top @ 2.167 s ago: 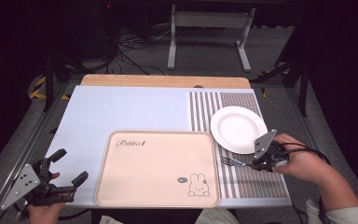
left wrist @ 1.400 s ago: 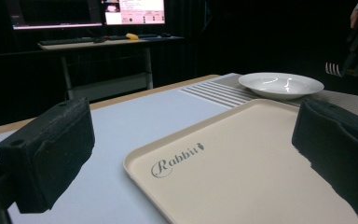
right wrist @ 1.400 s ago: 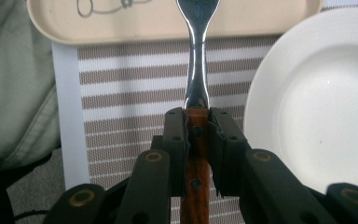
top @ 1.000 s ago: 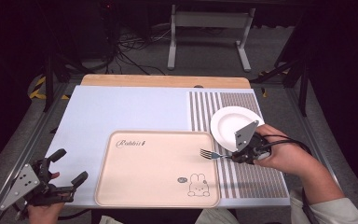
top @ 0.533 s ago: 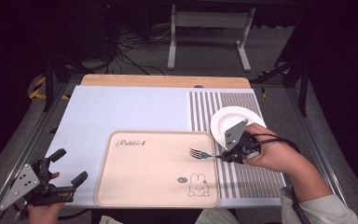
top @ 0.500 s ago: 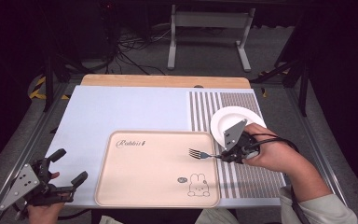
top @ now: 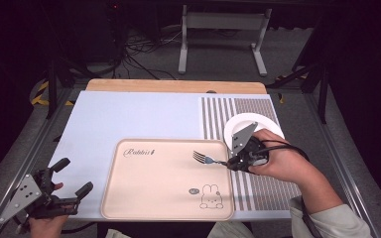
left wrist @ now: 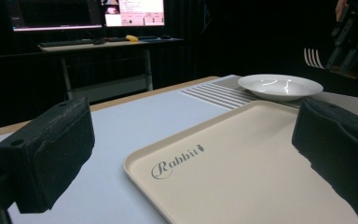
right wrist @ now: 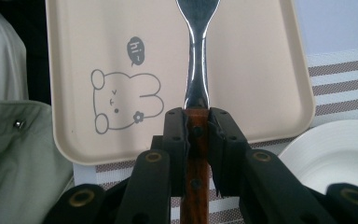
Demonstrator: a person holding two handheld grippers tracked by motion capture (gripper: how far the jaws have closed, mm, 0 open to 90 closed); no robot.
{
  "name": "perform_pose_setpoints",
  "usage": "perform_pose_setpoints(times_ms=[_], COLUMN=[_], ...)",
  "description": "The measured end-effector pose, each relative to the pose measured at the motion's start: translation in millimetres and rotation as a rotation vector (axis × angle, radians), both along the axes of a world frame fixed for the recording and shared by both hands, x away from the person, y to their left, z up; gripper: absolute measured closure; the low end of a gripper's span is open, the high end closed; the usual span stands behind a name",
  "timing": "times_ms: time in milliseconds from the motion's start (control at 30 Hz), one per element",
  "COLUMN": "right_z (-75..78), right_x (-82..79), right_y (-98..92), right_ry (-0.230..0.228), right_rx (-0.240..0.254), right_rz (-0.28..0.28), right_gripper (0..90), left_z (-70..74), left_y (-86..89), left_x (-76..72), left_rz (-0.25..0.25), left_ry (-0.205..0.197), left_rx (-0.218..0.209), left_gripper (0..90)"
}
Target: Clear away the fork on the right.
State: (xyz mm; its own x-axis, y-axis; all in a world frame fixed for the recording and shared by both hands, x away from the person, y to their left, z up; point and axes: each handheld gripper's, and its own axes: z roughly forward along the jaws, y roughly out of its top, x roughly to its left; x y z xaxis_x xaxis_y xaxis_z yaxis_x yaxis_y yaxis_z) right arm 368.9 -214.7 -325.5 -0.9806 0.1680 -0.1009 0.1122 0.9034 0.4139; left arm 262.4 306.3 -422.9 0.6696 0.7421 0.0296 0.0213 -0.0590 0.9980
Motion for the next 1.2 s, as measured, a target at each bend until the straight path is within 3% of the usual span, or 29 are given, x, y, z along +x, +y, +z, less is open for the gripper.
perform_pose_setpoints(times_ms=[67, 200, 333, 467, 533, 567, 633, 700, 867, 1067, 1200], right_z=[2.7, 4.8, 6.6, 5.8, 5.5, 5.5, 5.9, 5.3, 7.1, 7.8, 4.0], right_x=[-3.1, -6.4, -8.2, -9.9, -11.0, -11.0, -11.7, -13.0, -15.1, -14.0, -14.0], right_y=[4.7, 13.0, 20.0, 26.8, 30.2, 30.2, 33.2, 35.2, 39.1, 37.7, 37.4], right_ry=[-0.003, -0.005, -0.017, 0.009, 0.046, 0.046, 0.083, 0.109, 0.131, 0.238, 0.258], right_rx=[0.005, -0.003, 0.007, 0.009, 0.030, 0.030, 0.036, 0.031, 0.056, 0.102, 0.117], right_rz=[-0.034, -0.028, -0.069, -0.114, -0.190, -0.190, -0.291, -0.356, -0.479, -0.671, -0.761], right_gripper=[78.4, 78.4, 78.4, 78.4, 78.4, 78.4, 78.4, 78.4, 78.5, 78.4, 78.4], left_z=[0.0, 0.0, 0.1, 0.2, 0.3, 0.4, 0.5, 0.5, 0.7, 0.7, 0.8], left_y=[0.0, -0.1, 0.4, 0.6, 0.7, 0.8, 1.0, 1.2, 1.0, 1.4, 1.1], left_x=[-0.1, 0.0, -0.3, -0.2, -0.3, -0.5, -0.6, -0.5, -0.5, -0.5, -0.6], left_rz=[0.000, -0.001, 0.001, 0.001, 0.001, 0.000, 0.000, 0.000, 0.000, -0.002, -0.002], left_ry=[-0.001, 0.000, 0.000, 0.000, -0.001, -0.001, -0.002, -0.002, -0.003, -0.002, -0.002], left_rx=[0.001, 0.000, -0.001, 0.000, -0.001, -0.002, -0.003, -0.002, -0.002, -0.003, -0.002], left_gripper=[0.0, 0.0, 0.0, 0.0, 0.0, 0.0, 0.0, 0.0, 0.0, 0.0, 0.0])
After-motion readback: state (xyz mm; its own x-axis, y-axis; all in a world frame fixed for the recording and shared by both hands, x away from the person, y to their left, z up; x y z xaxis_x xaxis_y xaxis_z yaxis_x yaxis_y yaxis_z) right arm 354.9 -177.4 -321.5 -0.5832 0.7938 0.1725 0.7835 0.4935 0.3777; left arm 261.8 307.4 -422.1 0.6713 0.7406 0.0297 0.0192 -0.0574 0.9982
